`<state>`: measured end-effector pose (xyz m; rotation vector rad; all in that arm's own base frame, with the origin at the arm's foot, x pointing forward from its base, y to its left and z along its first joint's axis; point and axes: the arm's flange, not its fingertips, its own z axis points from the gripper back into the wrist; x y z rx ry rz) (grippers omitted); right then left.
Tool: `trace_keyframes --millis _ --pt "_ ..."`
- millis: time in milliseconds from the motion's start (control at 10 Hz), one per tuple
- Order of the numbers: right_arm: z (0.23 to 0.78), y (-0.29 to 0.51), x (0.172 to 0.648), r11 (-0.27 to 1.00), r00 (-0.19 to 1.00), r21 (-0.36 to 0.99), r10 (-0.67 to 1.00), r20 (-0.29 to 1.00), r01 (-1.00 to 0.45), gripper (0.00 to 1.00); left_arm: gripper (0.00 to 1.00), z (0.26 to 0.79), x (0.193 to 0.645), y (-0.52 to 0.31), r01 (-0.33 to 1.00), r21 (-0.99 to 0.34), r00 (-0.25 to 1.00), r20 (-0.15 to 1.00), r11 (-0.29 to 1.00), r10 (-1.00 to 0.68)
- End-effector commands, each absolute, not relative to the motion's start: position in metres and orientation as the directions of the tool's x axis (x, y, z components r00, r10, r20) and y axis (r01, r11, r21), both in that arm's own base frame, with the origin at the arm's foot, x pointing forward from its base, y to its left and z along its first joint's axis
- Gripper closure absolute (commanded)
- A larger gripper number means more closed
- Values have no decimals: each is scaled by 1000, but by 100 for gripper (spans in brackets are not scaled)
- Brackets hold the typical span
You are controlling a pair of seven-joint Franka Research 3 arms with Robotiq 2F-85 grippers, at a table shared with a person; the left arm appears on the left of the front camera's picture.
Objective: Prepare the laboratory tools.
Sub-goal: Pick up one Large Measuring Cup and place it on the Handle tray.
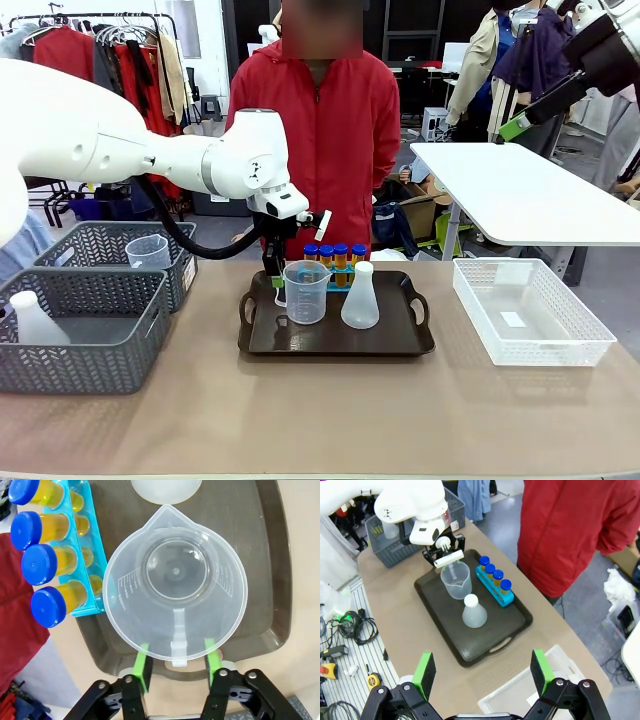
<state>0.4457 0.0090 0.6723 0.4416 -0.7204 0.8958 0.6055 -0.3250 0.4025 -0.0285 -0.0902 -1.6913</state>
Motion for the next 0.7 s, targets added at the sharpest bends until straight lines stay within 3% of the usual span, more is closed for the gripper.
trace_keyframes --millis 0,600 --pt "673 9 446 554 410 53 545 731 -831 0 0 408 597 -316 988 67 -143 66 -138 -988" --pt "673 9 446 554 410 53 545 731 -831 0 0 419 592 -313 987 73 -148 74 -143 -986"
